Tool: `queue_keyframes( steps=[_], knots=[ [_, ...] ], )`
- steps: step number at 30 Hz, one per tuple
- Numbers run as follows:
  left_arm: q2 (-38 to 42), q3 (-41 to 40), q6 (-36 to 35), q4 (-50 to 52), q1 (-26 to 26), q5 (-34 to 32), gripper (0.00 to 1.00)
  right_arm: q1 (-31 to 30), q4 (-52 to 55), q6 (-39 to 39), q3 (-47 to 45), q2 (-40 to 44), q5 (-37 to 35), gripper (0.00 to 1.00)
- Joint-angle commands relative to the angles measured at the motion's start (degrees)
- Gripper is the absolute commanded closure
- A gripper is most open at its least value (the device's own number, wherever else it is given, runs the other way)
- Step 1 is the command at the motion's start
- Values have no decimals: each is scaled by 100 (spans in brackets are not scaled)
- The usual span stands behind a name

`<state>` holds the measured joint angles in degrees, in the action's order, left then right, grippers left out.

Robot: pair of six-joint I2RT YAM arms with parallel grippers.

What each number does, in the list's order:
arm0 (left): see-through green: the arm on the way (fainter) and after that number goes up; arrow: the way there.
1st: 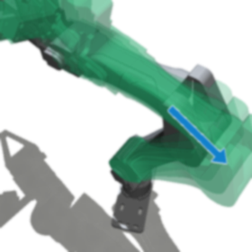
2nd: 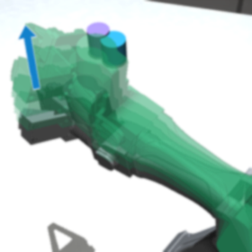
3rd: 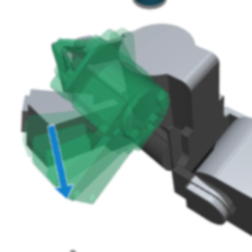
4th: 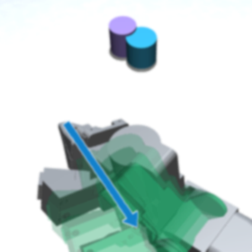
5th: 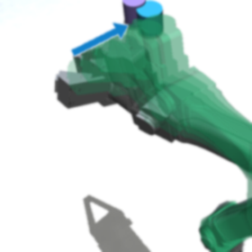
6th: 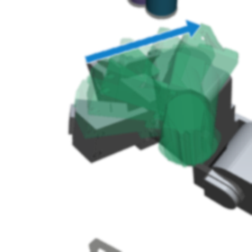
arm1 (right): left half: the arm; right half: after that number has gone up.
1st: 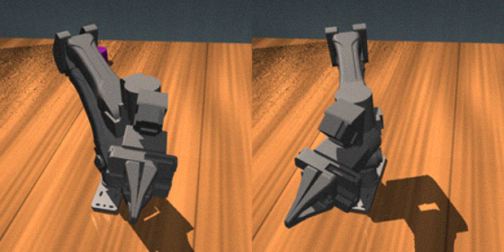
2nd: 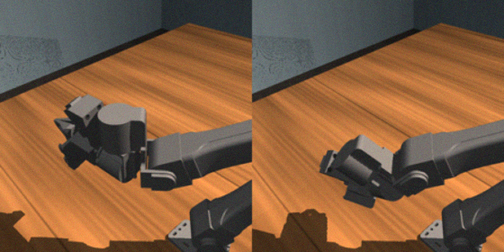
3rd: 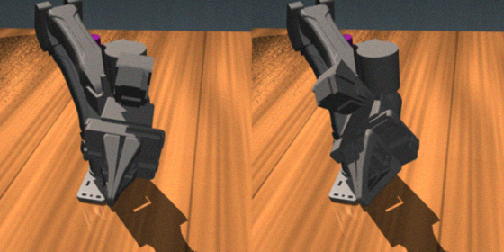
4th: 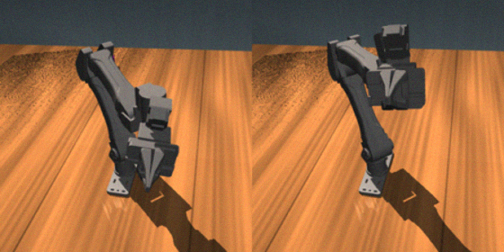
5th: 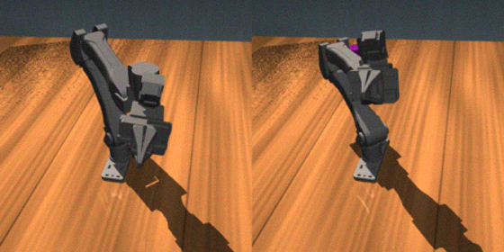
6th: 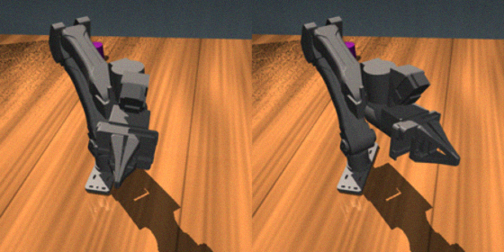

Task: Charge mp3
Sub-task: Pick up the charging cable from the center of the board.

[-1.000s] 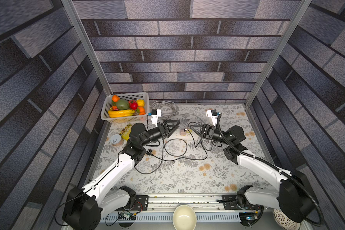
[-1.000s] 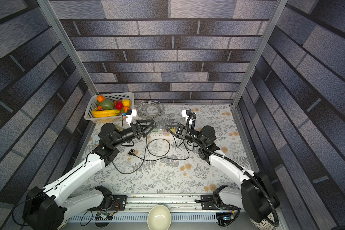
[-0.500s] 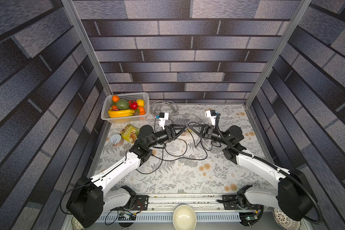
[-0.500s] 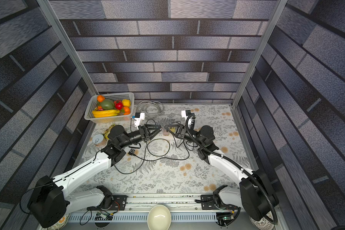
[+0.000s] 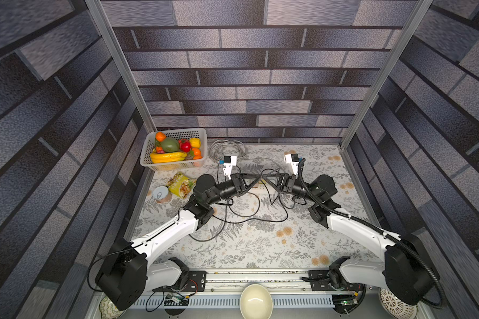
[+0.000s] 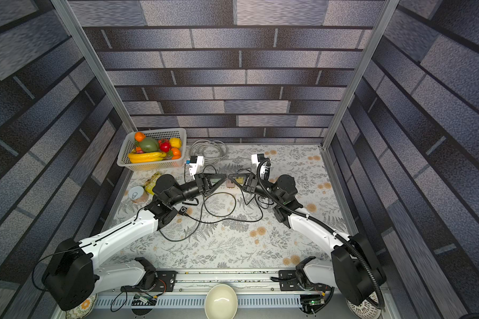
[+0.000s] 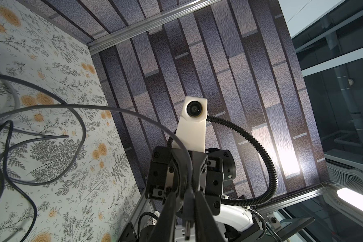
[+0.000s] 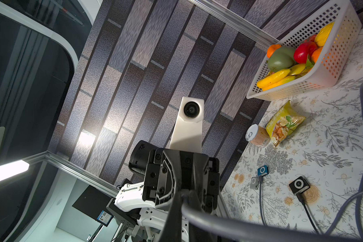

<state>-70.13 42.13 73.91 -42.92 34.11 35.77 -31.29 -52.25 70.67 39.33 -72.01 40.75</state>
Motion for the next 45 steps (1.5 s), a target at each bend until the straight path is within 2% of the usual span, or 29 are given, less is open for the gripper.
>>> queue_keyframes(
  steps=[1,3,5,9,10,15,28,33,40,44,45],
  knots=[
    [-58,-22,6,-219,33,70,90,-44,-225,-10,-81,-6,-67,100],
    [-63,-51,11,-280,28,88,99,-43,-135,-43,-98,26,-92,100],
    [-62,-55,44,-307,19,114,100,-42,-13,-80,-110,68,-103,100],
    [-62,-53,16,-329,17,189,100,-37,130,-89,-112,157,-125,74],
    [-55,-43,18,-343,17,208,100,-35,159,-92,-100,169,-120,71],
    [-51,-21,-8,-385,30,295,100,-14,276,-7,-7,171,-120,67],
    [-89,-46,-8,-524,96,439,100,27,-192,372,48,-33,-86,72],
    [-83,-40,-30,-499,93,466,100,37,-141,365,48,19,-70,79],
    [-141,-26,-27,-504,76,488,100,39,-103,356,18,90,12,100],
    [-154,-30,-26,-525,31,469,100,35,97,237,-54,192,7,100],
    [-140,-48,-26,-518,-2,450,94,35,158,183,-73,241,-11,100]
  ],
)
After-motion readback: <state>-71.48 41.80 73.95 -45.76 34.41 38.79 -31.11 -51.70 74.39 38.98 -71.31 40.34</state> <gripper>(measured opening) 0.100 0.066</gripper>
